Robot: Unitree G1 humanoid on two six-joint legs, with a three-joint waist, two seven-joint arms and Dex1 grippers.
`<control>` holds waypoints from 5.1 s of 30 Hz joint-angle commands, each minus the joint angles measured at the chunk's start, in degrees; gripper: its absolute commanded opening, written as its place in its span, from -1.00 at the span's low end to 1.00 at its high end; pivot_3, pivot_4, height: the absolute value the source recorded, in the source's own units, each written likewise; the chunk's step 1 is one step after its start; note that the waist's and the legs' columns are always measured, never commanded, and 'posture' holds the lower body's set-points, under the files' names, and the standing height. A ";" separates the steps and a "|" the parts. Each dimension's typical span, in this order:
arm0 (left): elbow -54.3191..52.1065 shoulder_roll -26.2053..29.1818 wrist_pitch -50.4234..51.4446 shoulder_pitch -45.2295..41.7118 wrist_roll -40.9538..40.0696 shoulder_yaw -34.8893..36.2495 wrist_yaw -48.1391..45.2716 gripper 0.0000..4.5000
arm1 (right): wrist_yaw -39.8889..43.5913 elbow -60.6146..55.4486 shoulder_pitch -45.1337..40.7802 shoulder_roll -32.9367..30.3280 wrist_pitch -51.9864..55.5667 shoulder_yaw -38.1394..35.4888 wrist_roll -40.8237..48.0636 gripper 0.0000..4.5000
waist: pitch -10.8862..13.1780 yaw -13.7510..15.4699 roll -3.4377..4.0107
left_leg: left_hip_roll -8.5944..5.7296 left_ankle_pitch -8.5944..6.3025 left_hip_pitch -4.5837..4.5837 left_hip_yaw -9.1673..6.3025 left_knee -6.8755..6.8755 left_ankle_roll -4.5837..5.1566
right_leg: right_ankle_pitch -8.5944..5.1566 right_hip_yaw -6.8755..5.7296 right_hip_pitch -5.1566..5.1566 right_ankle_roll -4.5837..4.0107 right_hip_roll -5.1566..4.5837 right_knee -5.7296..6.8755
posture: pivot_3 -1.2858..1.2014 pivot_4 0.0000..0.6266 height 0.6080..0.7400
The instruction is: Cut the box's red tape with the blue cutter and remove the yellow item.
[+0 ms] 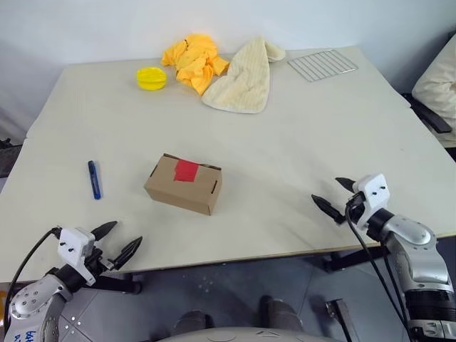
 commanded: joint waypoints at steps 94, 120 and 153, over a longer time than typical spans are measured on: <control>67.27 -27.21 -12.07 -68.90 23.35 -24.24 1.31 -1.00 | -7.69 -33.52 6.23 -6.35 38.91 -1.84 0.67 -0.99 | -0.23 3.46 -0.54 | -0.08 0.05 -0.43 -0.16 0.97 0.05 | 0.17 -0.17 0.00 0.03 0.04 0.31 | 0.03 -0.52 1.00; 70.36 -30.36 -11.74 -72.78 22.61 -24.13 -1.02 -1.00 | -7.52 -40.06 8.35 -8.03 44.85 -1.14 8.40 -0.99 | -0.19 3.61 -0.64 | -0.08 0.04 -0.50 -0.17 1.02 0.11 | 0.26 -0.18 -0.02 -0.01 0.05 0.22 | 0.03 -0.52 1.00; 26.59 -13.82 -3.33 -53.59 21.16 -13.99 27.18 0.34 | 10.26 -13.39 -14.68 -14.60 31.93 -4.93 15.77 0.27 | 0.04 1.37 -1.03 | -0.01 0.07 -0.53 -0.09 0.95 0.09 | 0.36 -0.10 -0.21 0.02 0.06 0.27 | 0.03 -0.52 1.00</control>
